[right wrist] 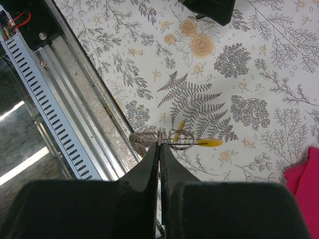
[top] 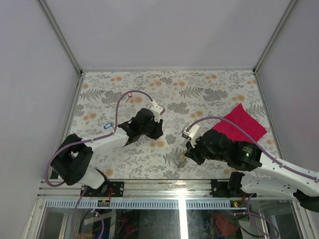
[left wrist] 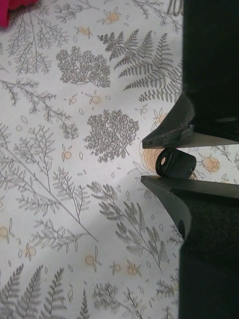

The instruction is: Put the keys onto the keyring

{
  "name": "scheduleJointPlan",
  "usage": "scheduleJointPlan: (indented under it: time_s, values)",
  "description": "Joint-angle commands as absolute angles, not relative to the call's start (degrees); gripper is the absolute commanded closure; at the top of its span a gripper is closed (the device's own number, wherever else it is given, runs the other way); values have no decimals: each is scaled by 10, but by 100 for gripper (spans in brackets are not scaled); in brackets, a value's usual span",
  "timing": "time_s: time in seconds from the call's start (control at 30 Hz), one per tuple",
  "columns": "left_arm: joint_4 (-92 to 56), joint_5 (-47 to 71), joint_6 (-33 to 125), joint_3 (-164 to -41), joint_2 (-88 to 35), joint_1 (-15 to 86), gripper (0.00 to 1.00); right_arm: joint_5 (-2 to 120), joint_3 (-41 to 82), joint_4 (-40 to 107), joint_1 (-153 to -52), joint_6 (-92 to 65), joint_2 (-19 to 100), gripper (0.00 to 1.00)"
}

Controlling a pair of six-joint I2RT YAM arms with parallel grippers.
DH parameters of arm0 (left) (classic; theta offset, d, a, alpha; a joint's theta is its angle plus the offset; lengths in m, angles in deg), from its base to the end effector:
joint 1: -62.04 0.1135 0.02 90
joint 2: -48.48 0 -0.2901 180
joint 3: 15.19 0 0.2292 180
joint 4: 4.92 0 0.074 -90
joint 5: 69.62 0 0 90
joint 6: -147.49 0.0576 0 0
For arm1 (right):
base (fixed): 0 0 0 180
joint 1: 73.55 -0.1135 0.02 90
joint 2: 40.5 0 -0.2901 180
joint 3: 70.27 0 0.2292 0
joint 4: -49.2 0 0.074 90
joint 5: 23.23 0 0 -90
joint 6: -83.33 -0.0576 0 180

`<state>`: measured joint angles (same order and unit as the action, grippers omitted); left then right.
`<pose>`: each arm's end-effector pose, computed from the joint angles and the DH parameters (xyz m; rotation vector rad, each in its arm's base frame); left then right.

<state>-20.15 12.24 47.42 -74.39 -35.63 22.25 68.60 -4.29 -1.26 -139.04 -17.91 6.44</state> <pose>0.2240 -0.1972 0.2211 0.6744 2.2403 -0.6090 0.0643 0.1365 0.3316 -0.9918 1.9796 0.7431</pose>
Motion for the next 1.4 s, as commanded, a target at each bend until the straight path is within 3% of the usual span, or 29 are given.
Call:
scheduleJointPlan:
  time_s: [0.0,0.3,0.77,1.37]
  values:
    - [-182,100,467,-754,-378,198,94,671,-40,24,-1393,-187,68,100]
    - [-169,106,466,-828,-485,148,88,670,-36,22,-1393,-191,71,100]
    - [-166,124,471,-832,-462,132,58,678,-40,14,-1393,-196,58,100]
    - [-168,152,457,-727,-370,125,60,684,-46,11,-1393,-203,44,100]
